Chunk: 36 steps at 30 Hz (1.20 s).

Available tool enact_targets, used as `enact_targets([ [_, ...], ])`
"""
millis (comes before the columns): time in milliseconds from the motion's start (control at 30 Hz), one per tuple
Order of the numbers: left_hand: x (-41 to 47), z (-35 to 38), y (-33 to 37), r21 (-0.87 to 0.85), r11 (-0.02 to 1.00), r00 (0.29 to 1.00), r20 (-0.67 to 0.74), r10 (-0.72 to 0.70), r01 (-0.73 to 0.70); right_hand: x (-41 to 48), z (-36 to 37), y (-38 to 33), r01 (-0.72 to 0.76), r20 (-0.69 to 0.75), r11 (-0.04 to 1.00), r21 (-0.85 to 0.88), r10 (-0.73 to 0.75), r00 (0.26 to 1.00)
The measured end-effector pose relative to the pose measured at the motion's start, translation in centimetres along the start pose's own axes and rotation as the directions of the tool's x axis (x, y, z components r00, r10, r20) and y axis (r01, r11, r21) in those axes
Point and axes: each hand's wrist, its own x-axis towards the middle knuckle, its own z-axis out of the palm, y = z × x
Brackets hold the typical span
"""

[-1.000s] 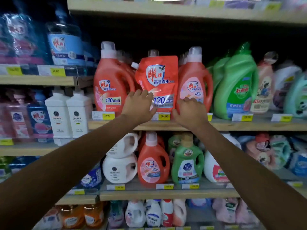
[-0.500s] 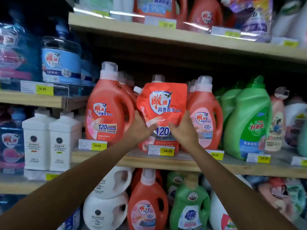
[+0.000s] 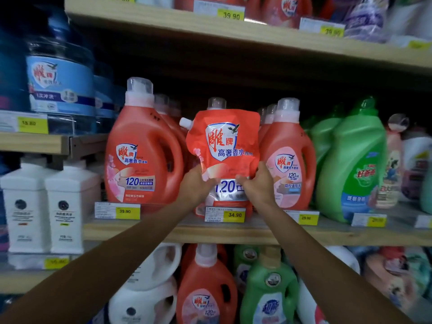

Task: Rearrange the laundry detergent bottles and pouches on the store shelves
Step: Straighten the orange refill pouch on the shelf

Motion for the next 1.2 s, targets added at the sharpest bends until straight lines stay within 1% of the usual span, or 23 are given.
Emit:
enact_targets([
  [67, -0.2, 0.2, 0.6, -0.026, 0.999, 0.996, -0.079, -0.033, 0.031, -0.1, -0.1, -0.4, 0.005, -0.035, 0.999, 0.032, -0.004, 0.999],
  [167, -0.3, 0.2, 2.3, -0.068, 0.998, 0.988, -0.155, 0.003, -0.013, 0.0, -0.8, -1.7, 0.053, -0.098, 0.992, 0.114, -0.042, 0.994],
  [333, -0.8, 0.3, 6.9, -0.139, 0.983, 0.973, -0.213, 0.085, -0.117, 0.3, -4.0, -4.0, 0.18, -0.201, 0.95, 0.255, -0.131, 0.971],
  [400, -1.6, 1.4, 8.4, -0.131, 0.982, 0.963, -0.25, 0.099, -0.135, -0.1, -5.9, -4.1, 0.205, -0.239, 0.937, 0.283, -0.139, 0.961],
  [467, -2.8, 3.2, 10.0, -0.165, 0.977, 0.961, -0.265, 0.086, -0.133, -0.6, -8.2, -3.8, 0.211, -0.252, 0.929, 0.305, -0.135, 0.958],
  [633, -6.9, 8.9, 13.6, -0.188, 0.977, 0.985, -0.156, 0.067, -0.097, -2.9, -15.8, -1.0, 0.153, -0.256, 0.948, 0.279, -0.08, 0.963],
  [767, -11.4, 15.6, 17.6, -0.143, 0.986, 0.993, -0.095, 0.07, -0.084, -5.2, -24.2, 2.9, 0.082, -0.29, 0.968, 0.238, -0.01, 0.957],
  [833, -13.7, 19.4, 19.9, -0.172, 0.983, 0.996, -0.074, 0.052, -0.064, -6.2, -28.8, 4.7, 0.066, -0.309, 0.974, 0.216, 0.004, 0.951],
  [1033, -20.1, 30.9, 25.7, -0.311, 0.95, 0.998, 0.064, 0.001, 0.019, -8.9, -42.0, 10.2, 0.026, -0.356, 0.99, 0.141, 0.026, 0.934],
  [1200, -23.6, 39.6, 29.3, -0.355, 0.93, 0.987, 0.157, -0.044, 0.098, -9.6, -50.8, 15.4, -0.04, -0.398, 0.996, 0.082, 0.07, 0.915],
])
